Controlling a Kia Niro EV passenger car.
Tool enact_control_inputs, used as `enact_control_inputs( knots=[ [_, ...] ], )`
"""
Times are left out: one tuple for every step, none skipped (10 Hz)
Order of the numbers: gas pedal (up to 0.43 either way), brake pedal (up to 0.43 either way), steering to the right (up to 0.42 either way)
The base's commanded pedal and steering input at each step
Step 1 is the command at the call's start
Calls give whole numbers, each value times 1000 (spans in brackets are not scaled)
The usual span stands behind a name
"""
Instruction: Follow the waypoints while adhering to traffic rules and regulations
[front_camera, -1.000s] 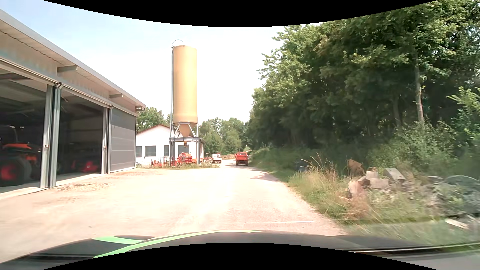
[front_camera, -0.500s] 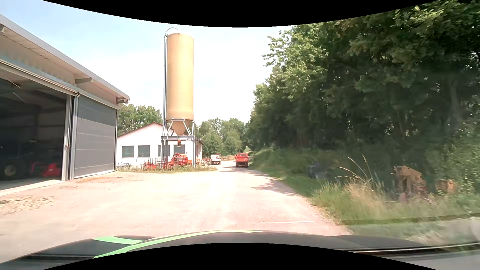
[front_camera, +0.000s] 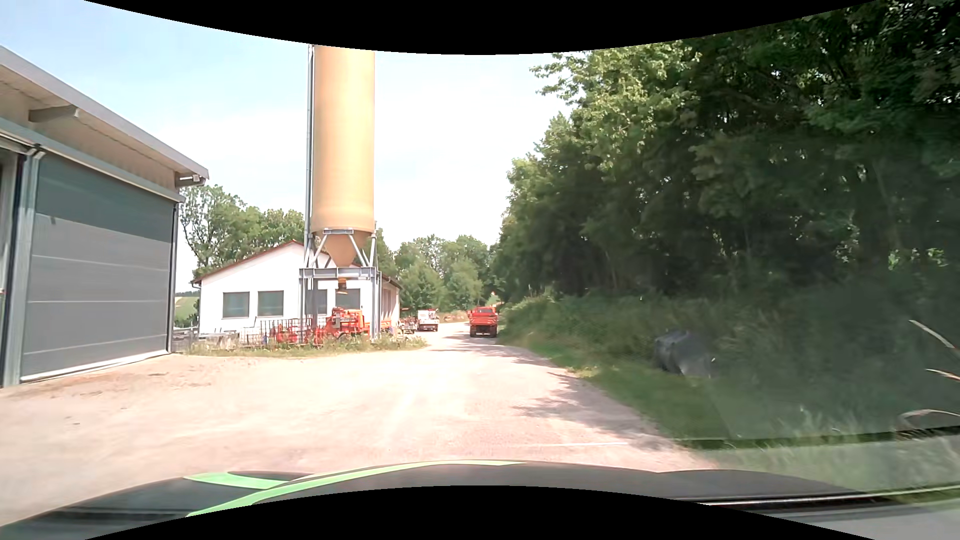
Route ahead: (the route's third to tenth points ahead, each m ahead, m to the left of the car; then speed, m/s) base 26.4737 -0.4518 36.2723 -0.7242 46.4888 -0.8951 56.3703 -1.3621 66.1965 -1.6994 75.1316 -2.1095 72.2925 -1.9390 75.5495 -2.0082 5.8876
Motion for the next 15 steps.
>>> enact_control_inputs(
  knots=[
    [28,0,5],
    [39,0,5],
    [39,0,5],
    [39,0,4],
    [39,0,4],
    [47,0,4],
    [47,0,4],
    [67,0,3],
    [67,0,2],
    [67,0,2],
    [67,0,2],
    [67,0,2],
    [67,0,2],
    [67,0,2],
    [67,0,2]
  ],
)
